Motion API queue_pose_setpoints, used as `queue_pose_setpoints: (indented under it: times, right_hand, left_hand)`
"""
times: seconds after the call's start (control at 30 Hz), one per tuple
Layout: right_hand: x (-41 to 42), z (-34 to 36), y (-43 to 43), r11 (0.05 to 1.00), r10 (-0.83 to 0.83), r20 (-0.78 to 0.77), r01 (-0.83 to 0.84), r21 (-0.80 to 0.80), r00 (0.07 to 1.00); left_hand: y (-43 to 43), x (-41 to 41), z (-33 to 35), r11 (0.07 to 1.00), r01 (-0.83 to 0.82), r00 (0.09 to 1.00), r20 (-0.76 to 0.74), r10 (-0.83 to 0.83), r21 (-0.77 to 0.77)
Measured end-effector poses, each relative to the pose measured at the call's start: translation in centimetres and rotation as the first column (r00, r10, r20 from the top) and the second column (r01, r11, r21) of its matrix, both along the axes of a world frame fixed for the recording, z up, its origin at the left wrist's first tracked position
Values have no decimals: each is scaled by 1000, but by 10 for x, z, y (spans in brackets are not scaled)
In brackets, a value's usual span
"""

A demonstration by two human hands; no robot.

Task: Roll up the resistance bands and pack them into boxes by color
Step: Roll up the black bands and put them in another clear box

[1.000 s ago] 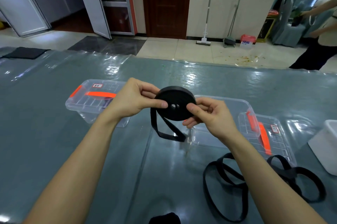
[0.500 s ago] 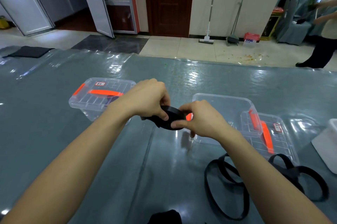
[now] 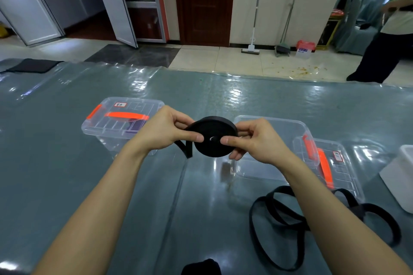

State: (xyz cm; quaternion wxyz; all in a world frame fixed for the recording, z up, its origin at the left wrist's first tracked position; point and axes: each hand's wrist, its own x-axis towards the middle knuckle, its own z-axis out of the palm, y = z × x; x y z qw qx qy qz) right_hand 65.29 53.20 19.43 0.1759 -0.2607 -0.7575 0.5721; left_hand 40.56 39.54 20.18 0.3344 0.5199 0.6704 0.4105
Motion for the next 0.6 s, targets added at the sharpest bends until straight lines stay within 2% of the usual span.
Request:
queue_pose_setpoints:
  times: [0.03,0.1,0.13,0.2,0.23,0.3,0.4,0.6]
  right_hand:
    - [0,-4,-2,998,3,44,-6,67,999]
    - [0,-12,-9,937,-58,192,-13,349,980]
    - [1,-19,-13,850,-101,238,-40,526,966]
    - [-1,-36,-20,590,-128,198,-86,803,972]
    - [-4,-45,-23,469,-122,144,-70,880,982]
    - [-13,-55,-26,341,-117,30,11,940,993]
    - [-22,-59,-26,296,-144,-63,104,950,988]
    - [-26,-63,-22,296,-123,-141,171,940,982]
  left_hand:
    - [1,0,2,1000,3,1000,-18,-4,-18]
    - [1,-1,4,999,-1,999,-47,-1,-50]
    - [2,-2,5,998,-4,998,-59,0,-62]
    - [3,-2,6,997,-1,997,-77,-5,-79]
    - [4,-1,6,997,5,997,-79,-11,-80]
    - [5,2,5,997,15,996,-86,-22,-75]
    - [5,5,6,997,7,996,-92,-14,-73]
    - [3,8,9,1000,-21,991,-131,19,-14]
